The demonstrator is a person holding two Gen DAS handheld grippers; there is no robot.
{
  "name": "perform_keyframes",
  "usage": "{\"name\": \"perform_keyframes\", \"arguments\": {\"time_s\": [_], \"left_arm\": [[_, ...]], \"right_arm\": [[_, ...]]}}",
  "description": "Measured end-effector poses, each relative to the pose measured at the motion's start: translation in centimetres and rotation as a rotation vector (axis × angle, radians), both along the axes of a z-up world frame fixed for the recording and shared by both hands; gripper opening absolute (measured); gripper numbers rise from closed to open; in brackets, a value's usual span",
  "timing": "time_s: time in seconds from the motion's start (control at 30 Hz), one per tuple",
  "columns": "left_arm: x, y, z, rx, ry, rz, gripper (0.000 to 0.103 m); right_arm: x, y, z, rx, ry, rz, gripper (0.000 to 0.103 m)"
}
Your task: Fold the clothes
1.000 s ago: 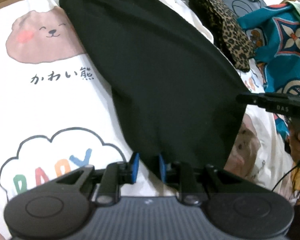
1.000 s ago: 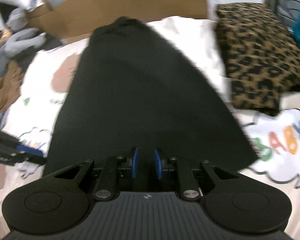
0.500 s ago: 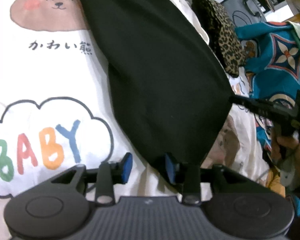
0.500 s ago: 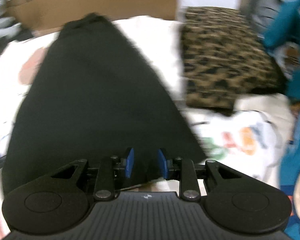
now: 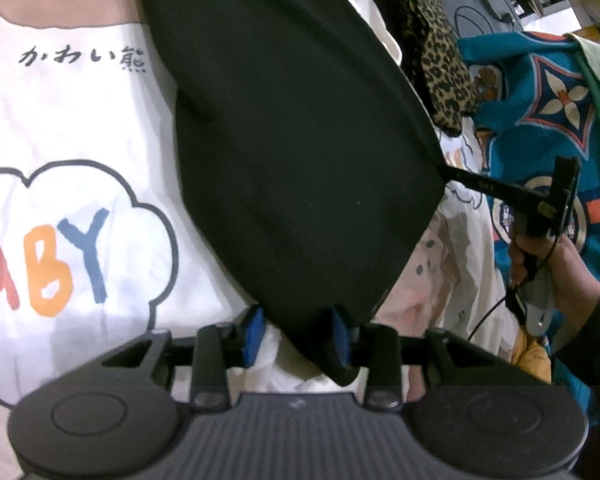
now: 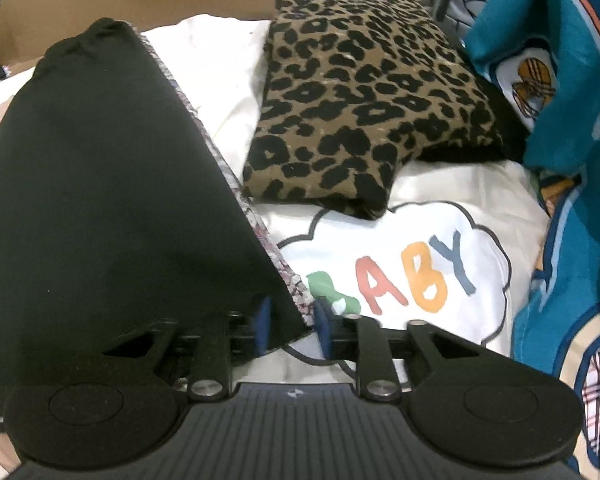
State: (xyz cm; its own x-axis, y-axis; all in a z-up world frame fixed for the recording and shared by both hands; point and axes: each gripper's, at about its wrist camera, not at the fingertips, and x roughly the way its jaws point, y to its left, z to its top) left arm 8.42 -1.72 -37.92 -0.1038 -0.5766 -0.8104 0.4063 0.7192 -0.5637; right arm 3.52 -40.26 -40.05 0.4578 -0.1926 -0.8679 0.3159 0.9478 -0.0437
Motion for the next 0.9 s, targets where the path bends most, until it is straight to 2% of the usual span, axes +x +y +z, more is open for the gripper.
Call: {"name": "perform_keyframes", "arguments": {"time_s": [0.23, 0.43, 0.57, 0.7, 0.73, 0.77, 0.9], "left_arm": [[-0.1, 0.3, -0.1, -0.003, 0.009, -0.005, 0.032], [-0.2, 0.5, -0.2, -0.01, 0.018, -0.006, 0.032], [-0.3, 0.7, 0.1, -0.008, 0.008, -0.012, 0.031], [-0.4, 1.0, 0.1, 0.004, 0.001, -0.022, 0.031], [-0.5, 1.0, 0.1, 0.01, -0.004, -0.026, 0.031], [-0.5, 1.0, 0.0, 0.015, -0.01, -0.031, 0.031], [-0.6, 1.1, 0.0, 0.007, -0.014, -0.033, 0.031]], "right_arm": [[0.2, 0.1, 0.9, -0.066, -0.016, 0.042, 0.005], [1.0, -0.8, -0.7, -0.067, 0.007, 0.033, 0.006], [1.0, -0.5, -0.4, -0.081, 0.014, 0.02, 0.007], [1.0, 0.3, 1.0, -0.057, 0.042, 0.024, 0.017], [1.0, 0.7, 1.7, -0.058, 0.036, 0.037, 0.029], [0.9, 1.2, 2.4, -0.061, 0.023, 0.053, 0.032], [0.9, 3.6, 4.6, -0.02, -0.018, 0.117, 0.034]]}}
